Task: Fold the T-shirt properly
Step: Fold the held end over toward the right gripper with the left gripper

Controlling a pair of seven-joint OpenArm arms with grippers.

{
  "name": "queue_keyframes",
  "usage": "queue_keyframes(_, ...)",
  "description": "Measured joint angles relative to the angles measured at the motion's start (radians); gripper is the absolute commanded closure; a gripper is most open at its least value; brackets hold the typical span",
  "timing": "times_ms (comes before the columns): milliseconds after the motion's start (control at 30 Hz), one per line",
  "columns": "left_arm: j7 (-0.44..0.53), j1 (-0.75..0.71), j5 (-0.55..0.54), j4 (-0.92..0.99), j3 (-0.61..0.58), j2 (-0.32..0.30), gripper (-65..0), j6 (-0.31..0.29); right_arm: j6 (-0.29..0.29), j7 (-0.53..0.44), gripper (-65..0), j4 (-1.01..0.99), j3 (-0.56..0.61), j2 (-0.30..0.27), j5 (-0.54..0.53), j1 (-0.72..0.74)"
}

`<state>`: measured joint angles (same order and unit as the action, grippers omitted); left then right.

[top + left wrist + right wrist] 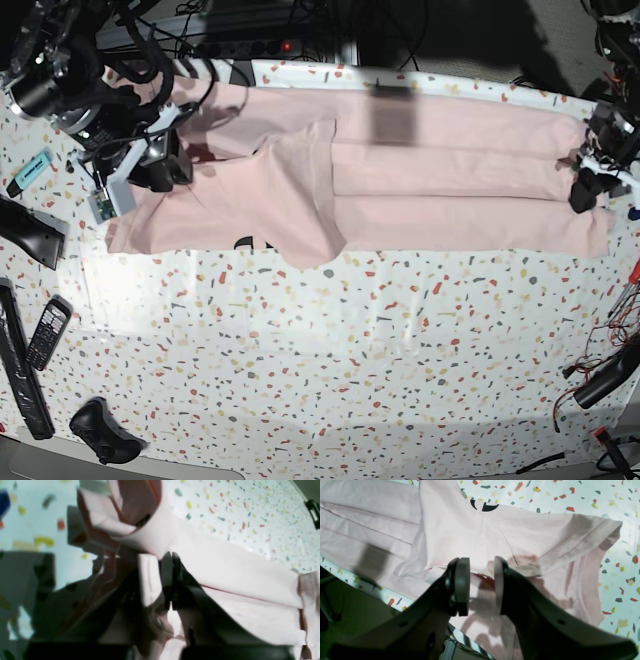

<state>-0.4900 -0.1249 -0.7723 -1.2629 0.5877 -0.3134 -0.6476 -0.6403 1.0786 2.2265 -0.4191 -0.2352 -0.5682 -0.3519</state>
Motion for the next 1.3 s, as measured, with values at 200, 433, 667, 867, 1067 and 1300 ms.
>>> queue_keyframes(200,-0.213,-0.013,-0.135,-0.208,0.001,0.005,0.0,-0.003,0.000,0.000,-16.5,0.000,0.000,0.000,0.000,0.000)
queue_keyframes(433,-0.396,-0.040,-0.269,-0.365,-0.007,0.143,0.0,-0.004,0.000,0.000,-16.5,0.000,0.000,0.000,0.000,0.000)
queue_keyframes(667,-0.438,-0.038,-0.323,-0.401,-0.228,0.166,0.0,-0.004,0.000,0.000,-16.5,0.000,0.000,0.000,0.000,0.000)
queue_keyframes(867,-0.376,-0.031,-0.189,-0.401,-0.398,0.188,0.0,-0.006,0.000,0.000,-16.5,0.000,0.000,0.000,0.000,0.000)
queue_keyframes(1067,-0.248,-0.030,-0.029,-0.401,-0.505,0.202,0.0,0.064,0.000,0.000,-16.5,0.000,0.000,0.000,0.000,0.000)
queue_keyframes(1300,-0.200,-0.030,0.039,-0.401,-0.599,0.201,-16.3,0.094,0.000,0.000,-16.5,0.000,0.000,0.000,0.000,0.000)
